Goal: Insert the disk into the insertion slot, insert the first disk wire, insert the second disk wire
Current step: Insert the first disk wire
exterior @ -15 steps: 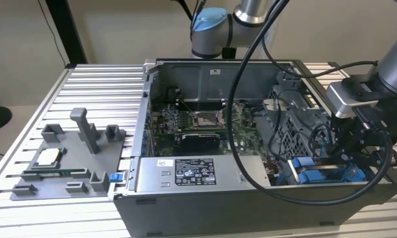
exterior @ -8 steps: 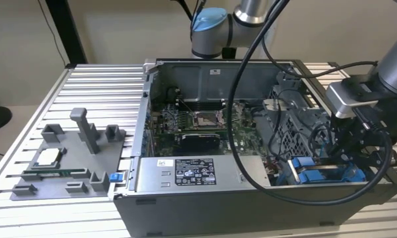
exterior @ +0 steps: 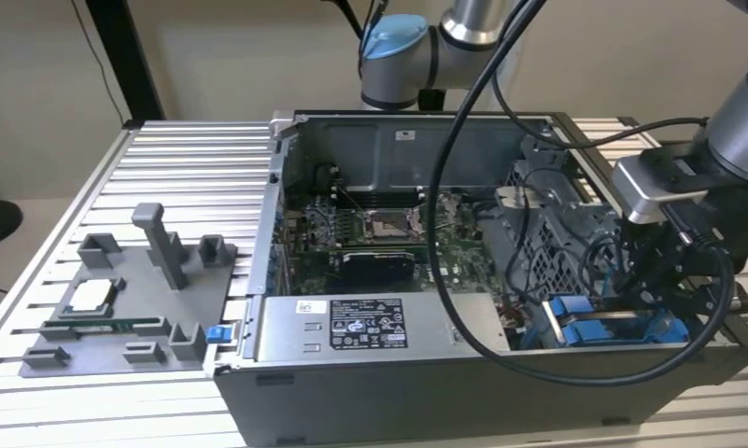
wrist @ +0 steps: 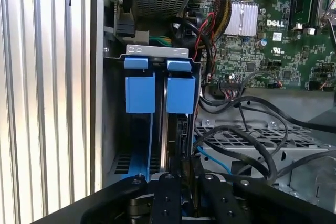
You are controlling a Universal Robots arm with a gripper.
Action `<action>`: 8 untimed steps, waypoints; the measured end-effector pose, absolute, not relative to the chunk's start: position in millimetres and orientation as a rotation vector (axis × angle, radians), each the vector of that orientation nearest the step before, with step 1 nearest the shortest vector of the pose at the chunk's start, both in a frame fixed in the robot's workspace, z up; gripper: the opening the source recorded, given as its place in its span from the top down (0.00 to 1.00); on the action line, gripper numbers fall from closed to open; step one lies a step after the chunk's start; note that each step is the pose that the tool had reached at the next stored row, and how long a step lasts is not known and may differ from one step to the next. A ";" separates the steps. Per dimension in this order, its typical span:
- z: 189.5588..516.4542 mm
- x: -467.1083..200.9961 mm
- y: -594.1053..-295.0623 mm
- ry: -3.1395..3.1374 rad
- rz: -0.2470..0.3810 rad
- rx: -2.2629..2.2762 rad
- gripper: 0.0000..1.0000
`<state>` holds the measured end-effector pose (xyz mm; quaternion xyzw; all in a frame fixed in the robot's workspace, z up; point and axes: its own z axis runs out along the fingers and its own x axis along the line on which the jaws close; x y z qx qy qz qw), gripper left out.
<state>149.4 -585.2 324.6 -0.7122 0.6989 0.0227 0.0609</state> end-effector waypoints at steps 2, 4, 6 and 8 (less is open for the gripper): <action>324.4 149.4 -585.3 2.114 0.069 -2.155 0.00; 324.0 149.4 -585.4 2.112 0.074 -2.152 0.00; 328.4 149.4 -585.5 2.113 0.071 -2.154 0.00; 332.9 149.4 -585.6 2.113 0.071 -2.153 0.00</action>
